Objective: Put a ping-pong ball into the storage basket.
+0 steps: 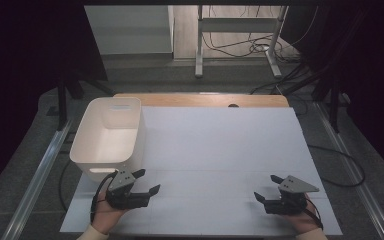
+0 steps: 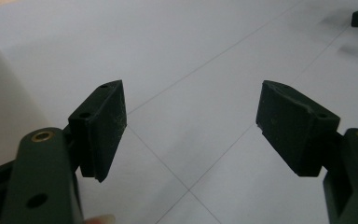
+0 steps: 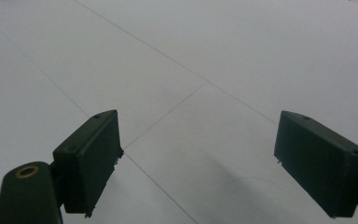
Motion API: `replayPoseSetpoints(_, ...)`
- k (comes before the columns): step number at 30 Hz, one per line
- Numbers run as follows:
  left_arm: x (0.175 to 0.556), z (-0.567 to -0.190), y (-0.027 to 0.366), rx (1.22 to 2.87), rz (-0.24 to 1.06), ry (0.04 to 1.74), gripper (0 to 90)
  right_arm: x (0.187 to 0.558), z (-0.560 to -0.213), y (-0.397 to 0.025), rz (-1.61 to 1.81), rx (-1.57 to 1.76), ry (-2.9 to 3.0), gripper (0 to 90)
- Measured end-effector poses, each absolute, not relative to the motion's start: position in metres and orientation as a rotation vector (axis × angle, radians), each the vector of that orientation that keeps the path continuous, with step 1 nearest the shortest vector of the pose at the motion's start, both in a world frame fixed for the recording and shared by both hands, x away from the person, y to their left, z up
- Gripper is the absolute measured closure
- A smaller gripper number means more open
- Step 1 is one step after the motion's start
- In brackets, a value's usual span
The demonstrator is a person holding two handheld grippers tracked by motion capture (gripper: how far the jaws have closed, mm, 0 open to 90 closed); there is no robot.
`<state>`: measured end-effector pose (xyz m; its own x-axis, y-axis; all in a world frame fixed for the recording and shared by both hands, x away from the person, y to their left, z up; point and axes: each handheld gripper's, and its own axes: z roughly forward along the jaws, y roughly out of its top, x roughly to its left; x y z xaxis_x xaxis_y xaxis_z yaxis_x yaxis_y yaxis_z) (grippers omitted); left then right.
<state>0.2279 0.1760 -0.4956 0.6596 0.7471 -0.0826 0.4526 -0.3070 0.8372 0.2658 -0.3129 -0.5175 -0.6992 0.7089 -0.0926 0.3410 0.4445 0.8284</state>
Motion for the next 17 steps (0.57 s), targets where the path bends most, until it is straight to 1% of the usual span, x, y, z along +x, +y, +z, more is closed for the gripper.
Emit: replayPoseSetpoints(17, 0.232, -0.5011, 0.1737, 1.947, 0.382, 0.951, 24.8, 0.2652, -0.5169, -0.314, 1.167, 0.884, 2.266, 14.8)
